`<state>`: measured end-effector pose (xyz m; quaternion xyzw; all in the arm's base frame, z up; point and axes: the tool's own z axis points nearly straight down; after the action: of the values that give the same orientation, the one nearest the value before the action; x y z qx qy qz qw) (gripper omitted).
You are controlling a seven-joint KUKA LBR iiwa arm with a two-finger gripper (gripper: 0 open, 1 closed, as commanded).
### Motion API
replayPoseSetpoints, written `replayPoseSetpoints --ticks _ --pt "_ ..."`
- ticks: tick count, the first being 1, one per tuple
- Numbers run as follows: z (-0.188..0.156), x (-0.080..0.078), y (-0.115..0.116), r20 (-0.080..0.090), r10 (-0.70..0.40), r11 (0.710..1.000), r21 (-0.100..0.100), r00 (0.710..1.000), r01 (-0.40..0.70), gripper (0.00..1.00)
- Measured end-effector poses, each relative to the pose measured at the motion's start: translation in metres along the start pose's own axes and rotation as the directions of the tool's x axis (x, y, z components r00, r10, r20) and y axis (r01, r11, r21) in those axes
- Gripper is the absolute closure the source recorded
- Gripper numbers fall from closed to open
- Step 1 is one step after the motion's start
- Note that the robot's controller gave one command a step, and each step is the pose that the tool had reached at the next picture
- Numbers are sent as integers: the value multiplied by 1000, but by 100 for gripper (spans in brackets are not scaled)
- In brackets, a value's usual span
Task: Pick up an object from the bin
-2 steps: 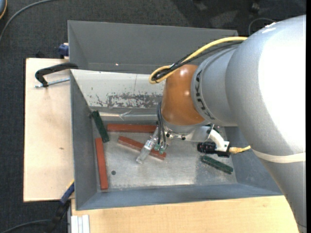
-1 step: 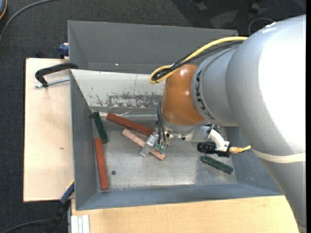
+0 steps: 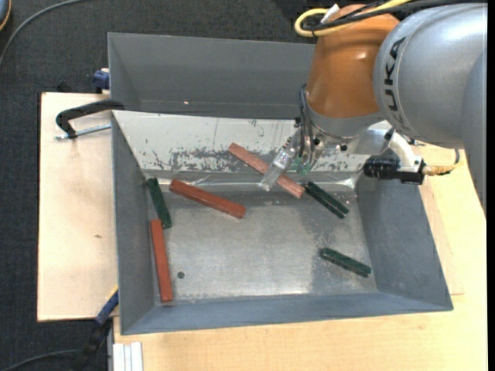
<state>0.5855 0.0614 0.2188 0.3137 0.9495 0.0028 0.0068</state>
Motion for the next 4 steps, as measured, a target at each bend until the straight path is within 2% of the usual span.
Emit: replayPoseSetpoints --ticks 1,2,3,4 --pt "5 2 -1 -8 -1 1000 7 1000 1 0" --pt "99 32 5 -19 -212 977 9 977 212 0" --pt "148 32 38 -11 -563 826 1 826 563 0" --pt "147 31 38 -6 -561 828 -1 828 561 100"
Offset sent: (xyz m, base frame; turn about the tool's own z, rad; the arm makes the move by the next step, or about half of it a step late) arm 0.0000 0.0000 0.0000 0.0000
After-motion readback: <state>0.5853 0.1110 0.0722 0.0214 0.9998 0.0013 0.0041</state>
